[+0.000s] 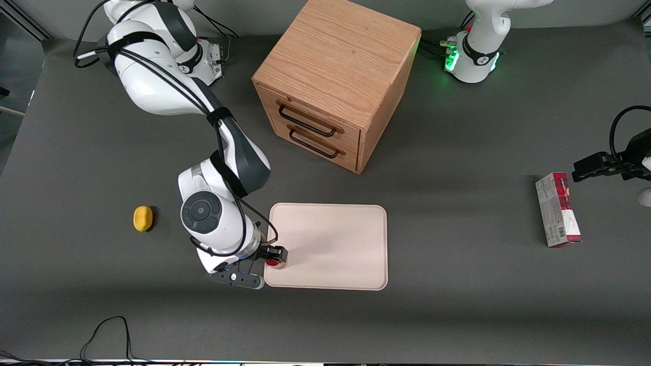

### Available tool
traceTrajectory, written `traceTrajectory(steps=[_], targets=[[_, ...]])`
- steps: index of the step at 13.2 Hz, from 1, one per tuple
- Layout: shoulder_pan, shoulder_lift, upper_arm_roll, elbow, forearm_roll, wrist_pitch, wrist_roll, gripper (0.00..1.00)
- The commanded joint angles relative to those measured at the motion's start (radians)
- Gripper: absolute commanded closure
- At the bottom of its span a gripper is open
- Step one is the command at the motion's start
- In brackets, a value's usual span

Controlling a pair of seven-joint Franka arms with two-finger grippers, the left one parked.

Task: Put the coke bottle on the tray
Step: 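Lift the bottle and carry it with the right gripper onto the tray, then open the right gripper to release the bottle upright on the tray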

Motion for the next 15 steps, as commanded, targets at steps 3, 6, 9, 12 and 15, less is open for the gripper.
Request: traceTrajectory(steps=[3,6,9,12,15], targets=[[0.007,0.000,0.002,0.029,-0.024,-0.013,0.025,0.00],[-0.001,-0.056,0.003,-0.015,-0.021,-0.069,-0.007,0.00],[-0.105,-0.402,-0.001,-0.413,0.066,-0.112,-0.192,0.00],[-0.180,-0.733,-0.024,-0.756,0.113,-0.109,-0.396,0.00],[-0.179,-0.990,-0.118,-0.995,0.114,-0.135,-0.560,0.00]])
